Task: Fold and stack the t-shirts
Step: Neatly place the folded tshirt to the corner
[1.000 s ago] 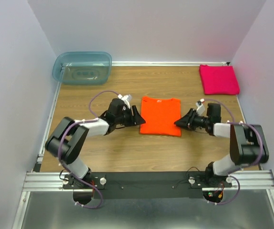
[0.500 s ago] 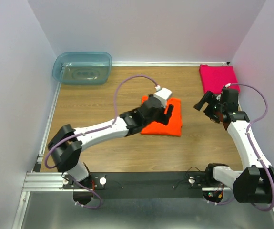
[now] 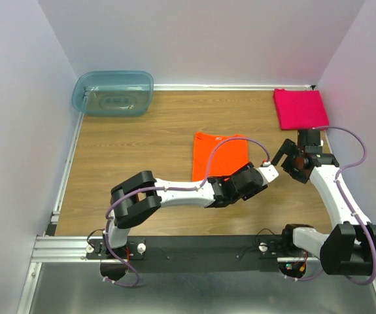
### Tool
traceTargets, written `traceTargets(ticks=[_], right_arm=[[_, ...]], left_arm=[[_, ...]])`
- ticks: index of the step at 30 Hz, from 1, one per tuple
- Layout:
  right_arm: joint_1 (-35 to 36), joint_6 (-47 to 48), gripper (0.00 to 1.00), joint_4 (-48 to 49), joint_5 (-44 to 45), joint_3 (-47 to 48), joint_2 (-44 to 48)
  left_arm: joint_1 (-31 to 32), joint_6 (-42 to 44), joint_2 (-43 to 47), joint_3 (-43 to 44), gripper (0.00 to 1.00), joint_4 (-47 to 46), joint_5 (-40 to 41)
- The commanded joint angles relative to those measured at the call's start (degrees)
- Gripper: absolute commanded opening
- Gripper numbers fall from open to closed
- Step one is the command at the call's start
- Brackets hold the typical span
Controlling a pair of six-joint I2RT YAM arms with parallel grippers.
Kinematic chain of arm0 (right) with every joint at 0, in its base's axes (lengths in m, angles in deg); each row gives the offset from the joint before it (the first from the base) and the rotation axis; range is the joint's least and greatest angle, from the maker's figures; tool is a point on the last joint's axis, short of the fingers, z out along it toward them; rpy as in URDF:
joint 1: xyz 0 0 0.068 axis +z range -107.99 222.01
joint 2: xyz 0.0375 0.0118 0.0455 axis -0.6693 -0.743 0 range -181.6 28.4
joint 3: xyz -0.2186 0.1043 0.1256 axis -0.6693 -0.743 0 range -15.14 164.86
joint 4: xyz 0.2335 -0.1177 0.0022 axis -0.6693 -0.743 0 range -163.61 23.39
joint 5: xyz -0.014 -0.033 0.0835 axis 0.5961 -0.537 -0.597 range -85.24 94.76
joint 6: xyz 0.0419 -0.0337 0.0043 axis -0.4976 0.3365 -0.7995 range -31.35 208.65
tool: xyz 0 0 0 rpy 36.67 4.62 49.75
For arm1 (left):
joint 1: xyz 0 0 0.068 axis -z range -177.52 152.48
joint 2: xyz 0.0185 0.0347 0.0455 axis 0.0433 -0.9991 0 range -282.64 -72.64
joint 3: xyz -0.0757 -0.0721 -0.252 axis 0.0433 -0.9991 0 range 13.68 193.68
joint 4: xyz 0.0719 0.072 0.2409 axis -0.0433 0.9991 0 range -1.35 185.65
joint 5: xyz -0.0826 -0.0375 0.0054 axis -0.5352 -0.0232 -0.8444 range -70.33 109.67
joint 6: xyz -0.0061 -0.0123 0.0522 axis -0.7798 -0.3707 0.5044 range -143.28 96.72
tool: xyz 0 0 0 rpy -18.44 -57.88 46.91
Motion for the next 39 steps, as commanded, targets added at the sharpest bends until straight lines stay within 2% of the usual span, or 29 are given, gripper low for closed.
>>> traceTargets(ticks=[1, 23, 29, 32, 35, 36, 39], right_arm=[[-0.4, -1.0, 1.0, -2.2, 3.2, -1.6, -1.1], [-0.4, -1.0, 1.0, -1.7, -0.2, -3.8, 0.1], [-0.4, -0.6, 1.0, -1.2, -1.7, -3.5, 0.3], [-0.4, -0.5, 1.0, -0.9, -2.8, -3.5, 0.4], [-0.4, -0.3, 1.0, -0.4, -4.3, -3.6, 0.4], [-0.4, 0.0, 1.0, -0.2, -6.3, -3.6, 0.2], [-0.4, -0.4, 1.0, 1.8, -9.8, -4.8, 0.0]], left_arm=[[0.7, 3.4, -2.8, 1.6, 0.62, -3.2, 1.1], [-1.0, 4.0, -11.8, 1.0, 0.6, -7.2, -2.6], [-2.2, 3.5, -12.8, 1.2, 0.54, -7.1, -3.2], [-3.3, 3.0, -13.0, 1.0, 0.44, -6.8, -4.0], [-4.7, 2.3, -12.8, 0.7, 0.27, -6.8, -6.3], [-5.0, 2.0, -12.7, 0.7, 0.14, -6.8, -7.4], [-5.8, 1.6, -11.9, 0.6, 0.0, -6.8, -9.5]])
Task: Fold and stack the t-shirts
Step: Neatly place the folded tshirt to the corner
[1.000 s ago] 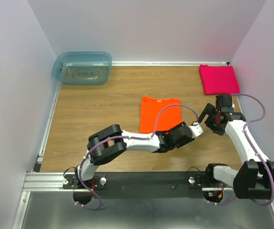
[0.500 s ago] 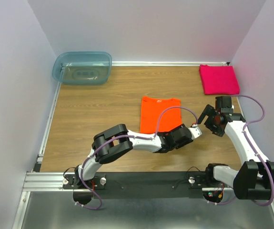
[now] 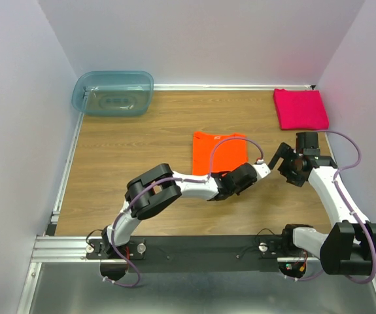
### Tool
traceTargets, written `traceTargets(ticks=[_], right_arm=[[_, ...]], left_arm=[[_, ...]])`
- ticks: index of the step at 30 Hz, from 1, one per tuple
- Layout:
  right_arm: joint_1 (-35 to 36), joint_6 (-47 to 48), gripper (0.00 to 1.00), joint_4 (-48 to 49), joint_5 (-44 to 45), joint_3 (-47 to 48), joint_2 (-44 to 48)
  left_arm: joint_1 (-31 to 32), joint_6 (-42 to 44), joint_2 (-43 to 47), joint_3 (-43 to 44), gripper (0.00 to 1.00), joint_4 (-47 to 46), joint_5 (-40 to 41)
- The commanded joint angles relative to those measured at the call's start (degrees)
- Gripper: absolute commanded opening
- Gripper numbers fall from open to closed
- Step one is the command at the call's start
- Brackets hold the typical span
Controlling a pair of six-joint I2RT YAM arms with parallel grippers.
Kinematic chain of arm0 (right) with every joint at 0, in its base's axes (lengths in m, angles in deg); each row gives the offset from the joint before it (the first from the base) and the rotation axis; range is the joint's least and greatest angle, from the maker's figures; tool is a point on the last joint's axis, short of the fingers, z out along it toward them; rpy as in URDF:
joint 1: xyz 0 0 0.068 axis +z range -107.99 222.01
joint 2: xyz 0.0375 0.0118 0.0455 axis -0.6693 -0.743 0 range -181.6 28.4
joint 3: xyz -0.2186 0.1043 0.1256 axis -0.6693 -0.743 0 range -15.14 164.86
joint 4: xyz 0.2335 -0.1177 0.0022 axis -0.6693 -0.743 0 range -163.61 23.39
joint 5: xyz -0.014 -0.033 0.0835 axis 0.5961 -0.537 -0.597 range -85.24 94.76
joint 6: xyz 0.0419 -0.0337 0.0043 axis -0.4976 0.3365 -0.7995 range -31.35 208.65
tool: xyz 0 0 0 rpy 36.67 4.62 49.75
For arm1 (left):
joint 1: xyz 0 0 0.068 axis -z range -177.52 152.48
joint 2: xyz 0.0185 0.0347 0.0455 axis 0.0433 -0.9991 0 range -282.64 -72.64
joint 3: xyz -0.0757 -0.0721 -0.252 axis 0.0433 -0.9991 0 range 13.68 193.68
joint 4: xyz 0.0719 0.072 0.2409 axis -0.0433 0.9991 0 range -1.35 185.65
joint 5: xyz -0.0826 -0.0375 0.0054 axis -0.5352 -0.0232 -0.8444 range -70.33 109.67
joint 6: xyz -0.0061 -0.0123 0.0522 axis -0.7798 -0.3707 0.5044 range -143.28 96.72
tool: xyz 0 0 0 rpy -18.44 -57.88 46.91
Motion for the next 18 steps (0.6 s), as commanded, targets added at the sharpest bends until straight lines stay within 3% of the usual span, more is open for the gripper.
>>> traceTargets(ticks=[1, 11, 18], right_arm=[[-0.4, -0.7, 1.0, 3.0, -6.4, -2.3, 0.4], [-0.4, -7.4, 1.0, 18.1, -17.2, -6.7, -4.0], [-0.4, -12.8, 1.0, 35.5, -27.4, -11.3, -13.2]], left_arm=[[-1.0, -1.2, -0.2, -0.3, 0.0, -0.1, -4.3], [-2.8, -5.6, 8.5, -3.5, 0.0, -0.6, -7.7], [-3.8, -6.6, 11.5, -3.4, 0.0, 0.5, -8.2]])
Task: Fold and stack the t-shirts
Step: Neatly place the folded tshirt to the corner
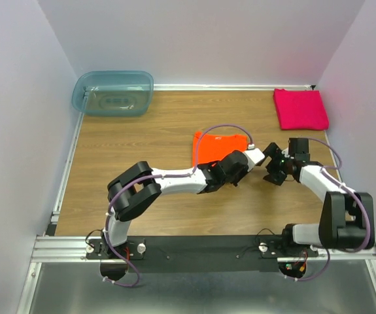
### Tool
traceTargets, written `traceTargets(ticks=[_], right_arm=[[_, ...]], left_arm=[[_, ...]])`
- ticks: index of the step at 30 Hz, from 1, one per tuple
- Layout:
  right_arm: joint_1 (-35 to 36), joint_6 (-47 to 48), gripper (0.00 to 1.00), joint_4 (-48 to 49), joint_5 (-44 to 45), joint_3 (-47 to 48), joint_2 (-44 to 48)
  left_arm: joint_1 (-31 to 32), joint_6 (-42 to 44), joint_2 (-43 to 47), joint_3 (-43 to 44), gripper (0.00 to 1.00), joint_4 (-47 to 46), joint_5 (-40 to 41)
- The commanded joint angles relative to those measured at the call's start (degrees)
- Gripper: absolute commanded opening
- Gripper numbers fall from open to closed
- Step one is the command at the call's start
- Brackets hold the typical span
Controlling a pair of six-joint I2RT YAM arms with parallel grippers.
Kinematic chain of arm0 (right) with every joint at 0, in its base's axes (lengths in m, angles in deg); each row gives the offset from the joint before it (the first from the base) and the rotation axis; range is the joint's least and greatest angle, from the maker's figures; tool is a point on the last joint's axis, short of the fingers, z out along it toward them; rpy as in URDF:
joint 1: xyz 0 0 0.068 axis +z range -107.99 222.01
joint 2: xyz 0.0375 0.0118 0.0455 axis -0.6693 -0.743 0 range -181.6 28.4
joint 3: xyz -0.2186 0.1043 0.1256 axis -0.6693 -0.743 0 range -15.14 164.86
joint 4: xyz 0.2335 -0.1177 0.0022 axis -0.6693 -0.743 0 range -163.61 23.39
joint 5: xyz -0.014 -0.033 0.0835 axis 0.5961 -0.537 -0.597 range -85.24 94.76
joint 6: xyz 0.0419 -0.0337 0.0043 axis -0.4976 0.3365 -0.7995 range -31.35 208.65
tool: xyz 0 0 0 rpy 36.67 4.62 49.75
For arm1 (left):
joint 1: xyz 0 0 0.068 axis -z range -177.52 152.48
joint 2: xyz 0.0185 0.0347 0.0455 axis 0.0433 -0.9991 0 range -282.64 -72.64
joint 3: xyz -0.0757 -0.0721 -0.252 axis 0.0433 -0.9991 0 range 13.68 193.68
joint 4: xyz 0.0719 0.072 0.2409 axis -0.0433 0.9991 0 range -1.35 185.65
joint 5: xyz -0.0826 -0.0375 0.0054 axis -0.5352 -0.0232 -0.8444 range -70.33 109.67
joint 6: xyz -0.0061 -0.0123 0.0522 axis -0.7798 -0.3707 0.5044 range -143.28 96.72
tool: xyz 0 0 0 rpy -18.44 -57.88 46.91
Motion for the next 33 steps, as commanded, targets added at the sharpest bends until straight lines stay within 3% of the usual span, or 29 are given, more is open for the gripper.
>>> traceTargets(ticks=[1, 9, 13, 19, 23, 26, 29, 30, 33], right_arm=[[0.0, -4.6, 1.0, 14.4, -9.7, -3.1, -5.4], [0.7, -8.3, 1.0, 30.5, -19.5, -4.5, -18.9], [4.3, -8.8, 0.98, 32.2, -20.3, -2.6, -24.3], [7.2, -9.6, 0.85, 34.7, -19.7, -1.5, -28.0], [8.0, -6.6, 0.66, 31.5, -17.4, 1.8, -29.1], [8.0, -3.4, 0.39, 26.5, -15.4, 5.9, -29.7], [8.0, 1.0, 0.14, 22.2, -12.3, 8.4, -29.8], [8.0, 3.3, 0.01, 20.6, -11.6, 9.8, -29.8], [7.9, 6.8, 0.01, 17.6, -8.1, 12.0, -30.1]], left_arm=[[-0.1, -1.5, 2.3, 0.3, 0.0, 0.6, -2.2], [-0.2, -1.5, 2.4, 1.4, 0.0, 1.7, -2.2], [-0.1, -2.3, 2.1, 2.2, 0.0, 1.7, -2.1], [-0.1, -3.6, 1.6, 3.6, 0.0, 1.8, -2.9], [0.0, -5.0, 1.0, 4.2, 0.0, 1.6, -2.8], [0.2, -6.4, 0.2, 5.2, 0.0, 1.8, -2.5], [0.4, -8.2, -0.4, 6.4, 0.13, 2.5, -2.4], [0.5, -8.7, -0.3, 7.0, 0.32, 3.1, -2.2], [0.2, -11.4, 0.9, 7.2, 0.6, 3.6, 0.7]])
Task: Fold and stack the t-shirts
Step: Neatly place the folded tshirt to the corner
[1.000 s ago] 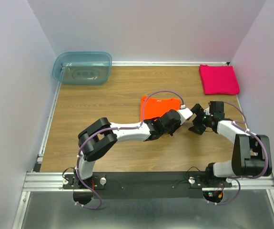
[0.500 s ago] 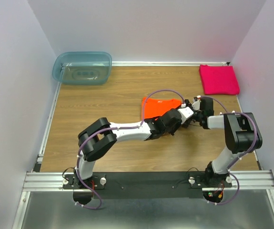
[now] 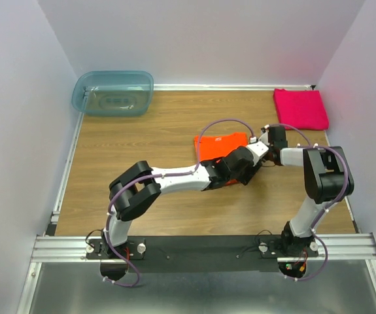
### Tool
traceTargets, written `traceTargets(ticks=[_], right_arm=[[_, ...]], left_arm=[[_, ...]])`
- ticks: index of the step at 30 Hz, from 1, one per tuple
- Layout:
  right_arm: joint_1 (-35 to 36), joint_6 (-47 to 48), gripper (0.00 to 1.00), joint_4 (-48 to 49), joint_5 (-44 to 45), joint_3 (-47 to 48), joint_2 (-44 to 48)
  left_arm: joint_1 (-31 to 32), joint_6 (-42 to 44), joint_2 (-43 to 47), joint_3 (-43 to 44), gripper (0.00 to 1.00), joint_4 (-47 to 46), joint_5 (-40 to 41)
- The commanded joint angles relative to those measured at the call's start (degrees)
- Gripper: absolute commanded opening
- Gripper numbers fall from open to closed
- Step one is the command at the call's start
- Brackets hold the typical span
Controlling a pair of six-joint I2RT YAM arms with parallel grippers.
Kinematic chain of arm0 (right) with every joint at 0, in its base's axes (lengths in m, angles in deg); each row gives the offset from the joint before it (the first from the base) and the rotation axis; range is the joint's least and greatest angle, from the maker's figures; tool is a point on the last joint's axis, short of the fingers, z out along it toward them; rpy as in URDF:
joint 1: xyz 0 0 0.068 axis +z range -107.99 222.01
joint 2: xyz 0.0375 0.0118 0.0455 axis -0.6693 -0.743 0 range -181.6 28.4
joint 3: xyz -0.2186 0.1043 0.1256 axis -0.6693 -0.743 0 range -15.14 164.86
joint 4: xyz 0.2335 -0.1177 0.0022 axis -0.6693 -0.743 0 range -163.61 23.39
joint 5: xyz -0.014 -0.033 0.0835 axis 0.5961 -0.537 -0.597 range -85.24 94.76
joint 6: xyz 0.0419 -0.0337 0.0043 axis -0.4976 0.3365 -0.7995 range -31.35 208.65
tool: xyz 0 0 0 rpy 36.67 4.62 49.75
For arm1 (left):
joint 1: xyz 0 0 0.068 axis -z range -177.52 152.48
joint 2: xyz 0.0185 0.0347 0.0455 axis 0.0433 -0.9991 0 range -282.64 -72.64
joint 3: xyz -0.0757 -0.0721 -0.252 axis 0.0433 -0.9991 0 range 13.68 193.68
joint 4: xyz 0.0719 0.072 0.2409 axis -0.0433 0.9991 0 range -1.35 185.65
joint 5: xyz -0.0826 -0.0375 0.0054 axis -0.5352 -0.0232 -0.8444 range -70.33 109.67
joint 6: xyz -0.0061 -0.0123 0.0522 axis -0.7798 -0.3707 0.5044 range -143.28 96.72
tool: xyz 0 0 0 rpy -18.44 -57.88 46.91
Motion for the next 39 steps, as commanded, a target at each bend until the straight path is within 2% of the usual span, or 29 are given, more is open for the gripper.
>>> traceTargets(ticks=[1, 6, 11, 14, 17, 20, 22, 27, 30, 34, 39], right_arm=[[0.1, 9.6, 0.01, -9.3, 10.2, 5.3, -1.4], [0.1, 16.3, 0.01, -16.9, 16.7, 12.8, -2.4], [0.1, 23.9, 0.01, -25.4, 27.0, 25.1, -4.7], [0.1, 30.7, 0.01, -29.6, 34.5, 35.6, -7.1], [0.0, 36.0, 0.01, -31.2, 41.8, 41.4, -9.2], [0.0, 39.4, 0.01, -31.9, 46.7, 47.9, -12.6], [-0.1, 42.5, 0.0, -32.4, 48.8, 52.3, -14.2], [0.0, 47.9, 0.0, -33.3, 52.4, 60.3, -17.6], [-0.1, 57.4, 0.01, -33.5, 52.8, 64.7, -20.1], [-0.8, 64.5, 0.01, -34.1, 52.3, 71.0, -24.3], [-2.9, 67.0, 0.01, -34.2, 52.3, 73.9, -25.7]], left_arm=[[0.0, -4.7, 1.5, 2.1, 0.64, 0.8, 3.0], [-4.8, -9.2, 8.7, -2.8, 0.77, 1.5, 1.9], [-14.5, -9.8, 17.3, -8.4, 0.81, 4.9, 0.3], [-23.9, -8.1, 23.9, -14.8, 0.82, 5.8, 0.7], [-30.4, -8.4, 29.8, -18.2, 0.89, 8.7, 1.5], [-38.9, -10.6, 35.2, -22.7, 0.9, 11.4, 1.7], [-41.8, -12.9, 40.3, -26.7, 0.98, 11.8, 3.0], [-43.1, -14.6, 42.4, -30.1, 0.98, 15.8, 4.3], [-44.1, -15.2, 43.6, -30.8, 0.98, 16.9, 3.9], [-44.5, -17.4, 44.4, -29.9, 0.98, 18.4, 3.4], [-44.7, -17.6, 43.0, -28.7, 0.98, 21.3, 3.7]])
